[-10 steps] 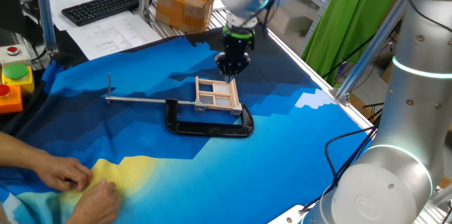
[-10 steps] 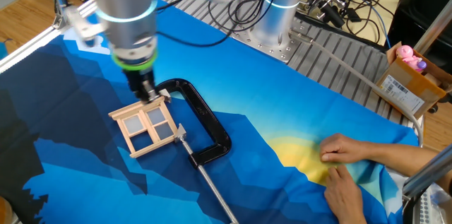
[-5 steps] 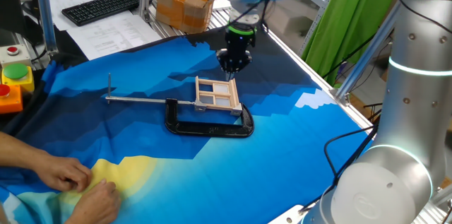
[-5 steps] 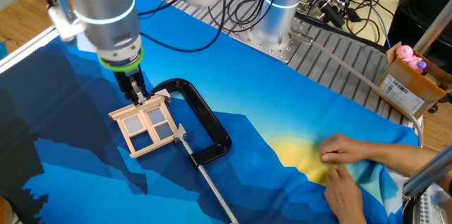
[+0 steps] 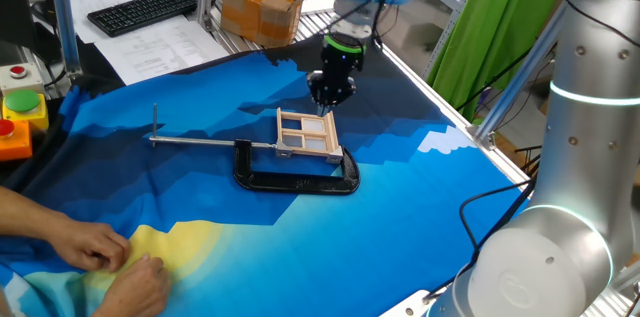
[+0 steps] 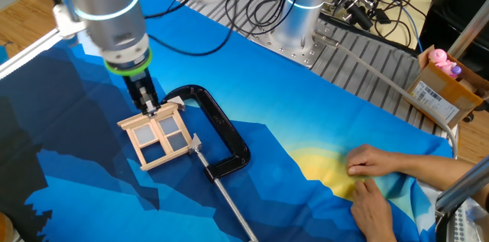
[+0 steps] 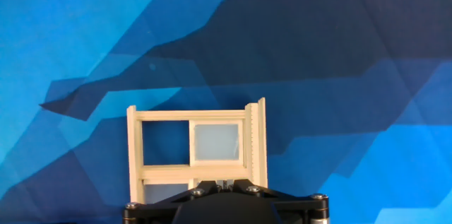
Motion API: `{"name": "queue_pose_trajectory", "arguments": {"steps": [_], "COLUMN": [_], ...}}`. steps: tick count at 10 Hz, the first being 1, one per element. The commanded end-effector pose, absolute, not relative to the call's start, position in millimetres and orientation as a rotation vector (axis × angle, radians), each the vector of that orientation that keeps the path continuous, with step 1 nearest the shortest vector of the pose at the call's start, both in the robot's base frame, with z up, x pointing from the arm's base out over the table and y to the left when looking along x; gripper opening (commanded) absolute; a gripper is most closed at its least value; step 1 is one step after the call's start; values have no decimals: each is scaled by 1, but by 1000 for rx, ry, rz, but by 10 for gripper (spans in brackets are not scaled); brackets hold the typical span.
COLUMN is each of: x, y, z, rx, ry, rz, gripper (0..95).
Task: Close a sliding window
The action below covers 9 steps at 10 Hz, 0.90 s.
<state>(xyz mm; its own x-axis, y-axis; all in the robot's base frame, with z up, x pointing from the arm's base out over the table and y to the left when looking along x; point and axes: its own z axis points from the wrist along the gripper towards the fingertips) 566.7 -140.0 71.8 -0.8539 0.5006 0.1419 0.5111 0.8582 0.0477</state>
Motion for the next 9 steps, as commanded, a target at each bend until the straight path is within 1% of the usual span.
{"name": "queue_pose_trajectory", "arguments": {"steps": [1,4,6,8,9], "x": [565,565,565,565,565], "y": [-139,-139,-139,-139,-139], "z": [71,71,71,71,71], "rx": [-761,-749,-705,-704,-701], "ry": [-2912,-2925,-2930,-2912,-2912], "rz": [-103,-101,-186,-220,-218], "gripper": [0,0,0,0,0]}}
